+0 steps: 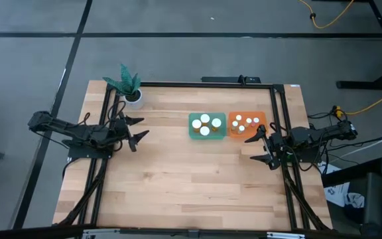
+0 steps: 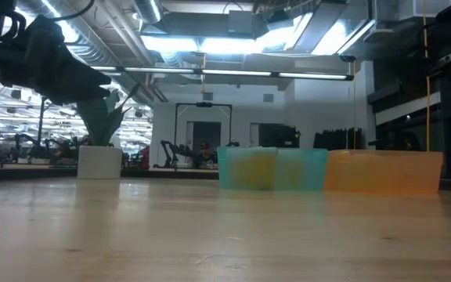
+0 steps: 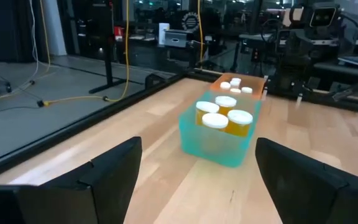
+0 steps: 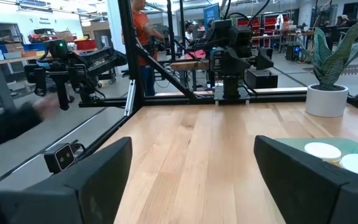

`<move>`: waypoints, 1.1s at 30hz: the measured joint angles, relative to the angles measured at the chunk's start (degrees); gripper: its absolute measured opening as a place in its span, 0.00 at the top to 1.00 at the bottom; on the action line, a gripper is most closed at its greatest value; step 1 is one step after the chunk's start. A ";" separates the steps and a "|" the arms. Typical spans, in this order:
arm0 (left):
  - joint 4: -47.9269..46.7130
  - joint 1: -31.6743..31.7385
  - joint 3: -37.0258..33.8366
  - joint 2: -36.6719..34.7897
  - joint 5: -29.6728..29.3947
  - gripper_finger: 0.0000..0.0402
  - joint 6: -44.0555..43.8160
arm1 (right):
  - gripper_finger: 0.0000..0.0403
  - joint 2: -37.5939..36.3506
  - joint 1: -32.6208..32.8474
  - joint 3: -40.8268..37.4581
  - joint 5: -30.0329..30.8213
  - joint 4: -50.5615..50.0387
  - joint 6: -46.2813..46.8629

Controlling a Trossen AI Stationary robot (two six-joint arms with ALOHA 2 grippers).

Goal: Pick and place medicine bottles into bin by pill shape (circle, oval)
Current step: Return to Home Position

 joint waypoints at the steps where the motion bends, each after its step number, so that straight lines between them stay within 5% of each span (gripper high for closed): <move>1: 0.00 0.00 0.00 0.00 -0.02 0.24 -0.32 | 0.16 0.00 0.00 0.00 0.00 -0.02 0.00; 33: -0.11 0.00 0.00 0.09 0.00 0.23 -0.63 | 0.16 -0.02 0.01 0.00 -0.02 -0.02 0.00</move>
